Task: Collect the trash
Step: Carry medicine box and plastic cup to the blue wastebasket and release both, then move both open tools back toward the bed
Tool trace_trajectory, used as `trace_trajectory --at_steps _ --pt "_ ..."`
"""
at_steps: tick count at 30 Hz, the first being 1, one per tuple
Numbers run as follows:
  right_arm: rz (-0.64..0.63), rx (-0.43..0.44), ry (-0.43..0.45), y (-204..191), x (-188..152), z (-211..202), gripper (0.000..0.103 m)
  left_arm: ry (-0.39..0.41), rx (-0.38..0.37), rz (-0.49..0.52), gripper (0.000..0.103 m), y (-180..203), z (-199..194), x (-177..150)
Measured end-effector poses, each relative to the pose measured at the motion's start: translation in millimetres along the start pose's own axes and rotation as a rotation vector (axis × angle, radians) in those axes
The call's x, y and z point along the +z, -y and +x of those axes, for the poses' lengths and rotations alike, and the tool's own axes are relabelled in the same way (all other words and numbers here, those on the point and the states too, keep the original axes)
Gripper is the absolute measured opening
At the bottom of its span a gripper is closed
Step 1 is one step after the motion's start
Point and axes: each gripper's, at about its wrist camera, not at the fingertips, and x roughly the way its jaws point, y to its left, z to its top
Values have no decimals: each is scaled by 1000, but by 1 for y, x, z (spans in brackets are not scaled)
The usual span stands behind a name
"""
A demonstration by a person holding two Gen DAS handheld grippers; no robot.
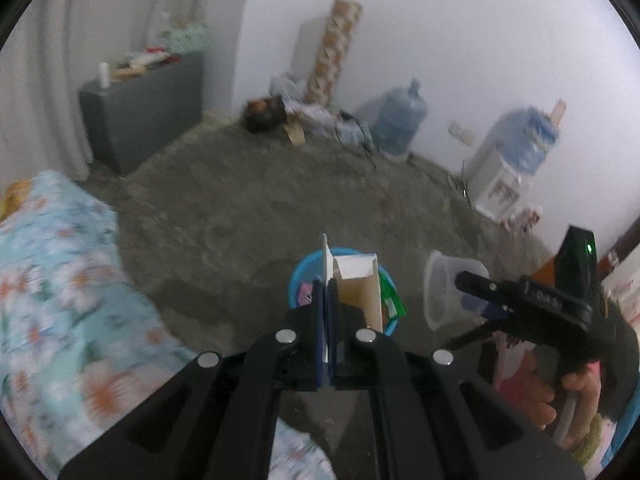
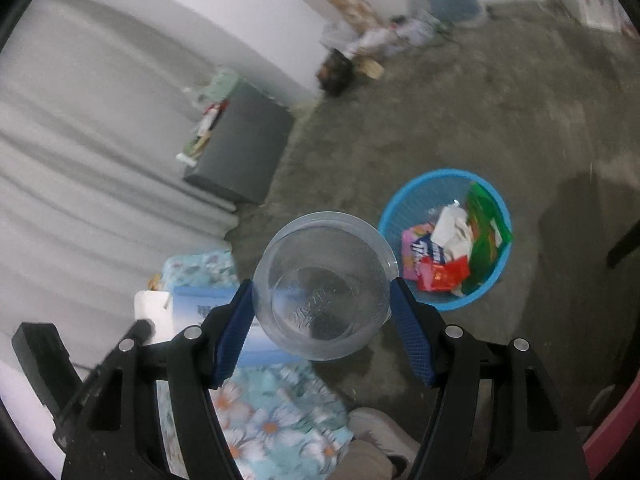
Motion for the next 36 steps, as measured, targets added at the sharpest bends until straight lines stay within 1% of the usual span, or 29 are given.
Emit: trace_trajectory --at_steps 5,6,7,8,9,10,11,13,15,19,23,26,30,33,36 --pt "101 -16 -14 34 29 33 67 -90 -7 18 2 21 70 12" --pt "129 -17 -16 42 34 42 67 -113 -23 8 3 21 85 14" --pt "139 -19 -20 47 38 48 74 -135 -39 -5 4 21 98 16" --pt "146 -34 -33 54 44 59 81 -169 -55 -22 11 21 113 17" --pt "148 -66 -48 62 48 69 81 -224 -57 -45 16 21 131 17" --pt "149 -95 -60 67 50 77 81 -269 -44 -71 28 18 145 16" --pt "164 -134 -77 75 49 84 81 -287 -30 -96 34 15 152 15" --pt "208 -160 -103 88 45 89 81 -289 -24 -142 34 9 156 15" --pt "220 -154 -97 96 38 85 81 -288 -56 -179 37 4 149 13" --pt "173 -159 -77 91 28 68 81 -250 -61 -163 42 0 120 13" --pt "96 -112 -39 66 23 47 81 -184 -87 -161 52 -4 70 11" --pt "6 -44 -13 33 23 27 81 -126 -99 -173 58 -12 22 0" --pt "-140 67 -13 -17 17 7 80 -43 -82 -171 61 -31 -40 -21" --pt "-251 122 -44 -58 8 0 77 29 -34 -216 63 -62 -93 -46" --pt "-360 170 -102 -105 -8 -3 73 104 22 -285 65 -94 -141 -75"
